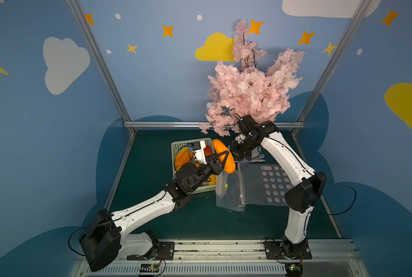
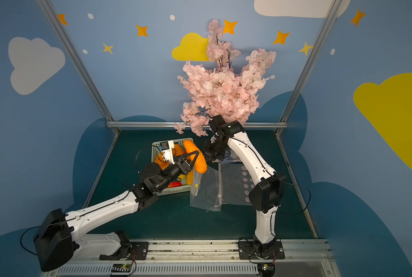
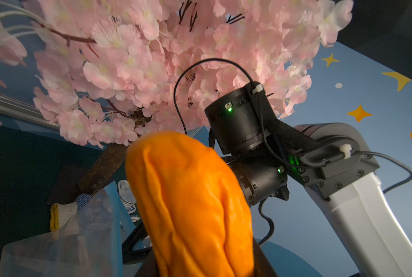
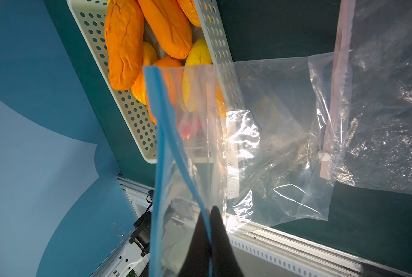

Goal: Place the mango in a zip-top bag and seal the zipper
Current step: Place the mango in the zipper food storage bag.

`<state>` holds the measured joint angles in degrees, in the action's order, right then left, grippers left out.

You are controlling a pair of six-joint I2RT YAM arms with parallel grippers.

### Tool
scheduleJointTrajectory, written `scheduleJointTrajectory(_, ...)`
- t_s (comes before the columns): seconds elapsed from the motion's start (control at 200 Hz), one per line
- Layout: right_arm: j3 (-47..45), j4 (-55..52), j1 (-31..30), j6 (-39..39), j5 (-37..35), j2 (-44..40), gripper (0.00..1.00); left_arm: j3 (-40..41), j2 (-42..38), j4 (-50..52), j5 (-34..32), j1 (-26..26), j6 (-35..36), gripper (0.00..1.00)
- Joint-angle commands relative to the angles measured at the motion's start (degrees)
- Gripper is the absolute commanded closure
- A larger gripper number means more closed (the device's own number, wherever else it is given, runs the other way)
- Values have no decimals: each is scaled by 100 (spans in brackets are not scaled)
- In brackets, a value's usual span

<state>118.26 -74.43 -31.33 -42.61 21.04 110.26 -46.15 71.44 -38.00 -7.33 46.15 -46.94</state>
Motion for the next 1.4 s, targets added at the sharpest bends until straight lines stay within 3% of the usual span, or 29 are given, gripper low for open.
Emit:
scheduleJointTrajectory(0.0,-57,-94,12,25,-43,-112,100,-316,-250,164,-76,-76,-119,97)
scheduleJointTrajectory(0.14,-5,-69,19,-10,-16,-77,100,-348,-221,474,218,-67,-221,97)
scheduleJointTrajectory(0.365,56,-82,22,-27,38,-31,100,-397,143,64,391,32,-309,97)
scheduleJointTrajectory(0.591,55,-84,28,-45,105,-75,100,-114,351,-210,39,43,-208,97)
scheduleJointTrajectory(1.392,213,-373,-48,160,76,-101,100,-14,11,883,-696,-3,604,97)
